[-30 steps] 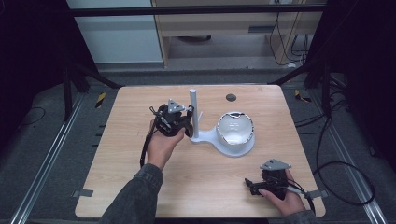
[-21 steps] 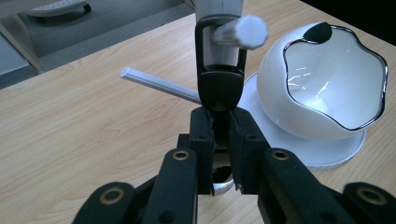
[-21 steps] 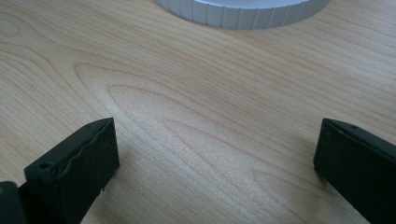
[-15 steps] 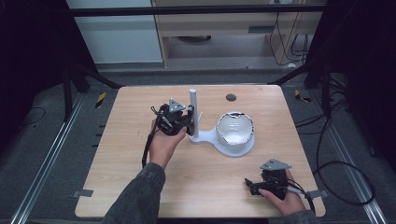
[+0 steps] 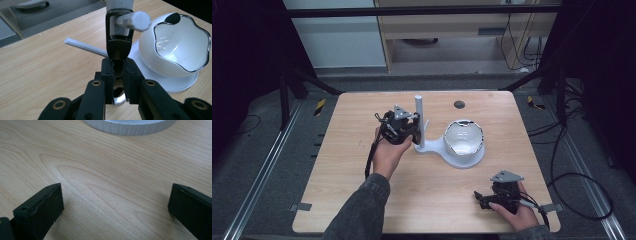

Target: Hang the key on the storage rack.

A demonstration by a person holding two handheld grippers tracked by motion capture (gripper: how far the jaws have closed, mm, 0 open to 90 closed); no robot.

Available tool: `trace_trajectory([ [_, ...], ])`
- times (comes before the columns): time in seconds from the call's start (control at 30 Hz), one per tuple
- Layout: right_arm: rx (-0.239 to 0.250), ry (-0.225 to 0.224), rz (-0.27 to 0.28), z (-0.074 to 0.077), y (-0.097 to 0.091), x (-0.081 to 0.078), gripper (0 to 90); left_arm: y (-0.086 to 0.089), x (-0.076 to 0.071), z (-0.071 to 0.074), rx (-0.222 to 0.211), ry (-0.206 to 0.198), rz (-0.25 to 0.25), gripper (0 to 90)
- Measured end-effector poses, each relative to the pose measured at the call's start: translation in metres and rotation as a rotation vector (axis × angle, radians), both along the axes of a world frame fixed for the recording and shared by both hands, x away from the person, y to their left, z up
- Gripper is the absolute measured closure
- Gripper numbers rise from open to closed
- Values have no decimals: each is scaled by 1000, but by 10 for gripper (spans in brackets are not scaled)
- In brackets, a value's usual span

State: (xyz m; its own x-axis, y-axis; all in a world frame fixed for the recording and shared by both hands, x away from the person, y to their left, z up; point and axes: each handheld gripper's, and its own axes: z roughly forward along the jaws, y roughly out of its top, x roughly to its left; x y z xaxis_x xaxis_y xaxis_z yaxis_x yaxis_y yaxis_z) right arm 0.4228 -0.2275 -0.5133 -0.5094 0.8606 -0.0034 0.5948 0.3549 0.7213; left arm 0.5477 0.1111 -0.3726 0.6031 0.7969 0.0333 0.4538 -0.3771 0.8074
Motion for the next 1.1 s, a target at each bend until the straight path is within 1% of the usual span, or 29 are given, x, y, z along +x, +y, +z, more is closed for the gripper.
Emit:
trace_trajectory([
  [0.1,-1,0,1,0,0,0,4,0,0,0,-5,2,-1,794],
  [0.2,-1,-2,2,0,0,0,4,1,0,0,0,3,-4,791],
  [0.3,1,-1,2,0,0,0,4,2,-1,2,0,-4,2,783],
  [0.43,-1,-2,2,0,0,0,4,4,-3,4,9,-18,5,758],
  [0.53,-1,-2,2,0,0,0,4,6,-5,6,6,-18,4,747],
  [0.57,-1,-2,3,0,0,0,4,7,-7,6,4,-23,2,737],
  [0.6,-1,-1,3,0,0,0,4,8,-8,7,8,-24,-1,705],
  [0.63,-1,-1,3,0,0,0,4,8,-10,7,9,-28,-1,705],
  [0.67,-1,-1,3,0,0,0,4,9,-12,8,23,-38,-1,657],
  [0.7,-1,-1,3,0,0,0,4,9,-15,9,31,-44,1,657],
  [0.73,-1,-1,3,0,0,0,4,10,-19,9,46,-58,-3,593],
  [0.77,-1,-1,3,0,0,0,4,10,-21,10,55,-59,-4,551],
  [0.8,-1,-1,3,0,0,0,4,10,-21,10,55,-59,-4,497],
  [0.83,-1,-1,3,0,0,0,4,11,-23,9,52,-53,-6,497],
  [0.9,-1,0,2,0,0,0,4,12,-26,7,48,-43,-26,393],
  [0.93,-1,-1,2,0,0,0,4,12,-29,5,51,-29,-47,295],
  [0.97,-1,-1,2,0,0,0,4,13,-31,4,61,-24,-62,252],
  [1.03,-1,-1,2,0,0,0,4,13,-34,2,67,-23,-70,192],
  [1.07,-1,-1,2,0,0,0,4,14,-36,1,69,-25,-76,192],
  [1.1,-1,-1,2,0,0,0,4,15,-38,0,66,-28,-78,145],
])
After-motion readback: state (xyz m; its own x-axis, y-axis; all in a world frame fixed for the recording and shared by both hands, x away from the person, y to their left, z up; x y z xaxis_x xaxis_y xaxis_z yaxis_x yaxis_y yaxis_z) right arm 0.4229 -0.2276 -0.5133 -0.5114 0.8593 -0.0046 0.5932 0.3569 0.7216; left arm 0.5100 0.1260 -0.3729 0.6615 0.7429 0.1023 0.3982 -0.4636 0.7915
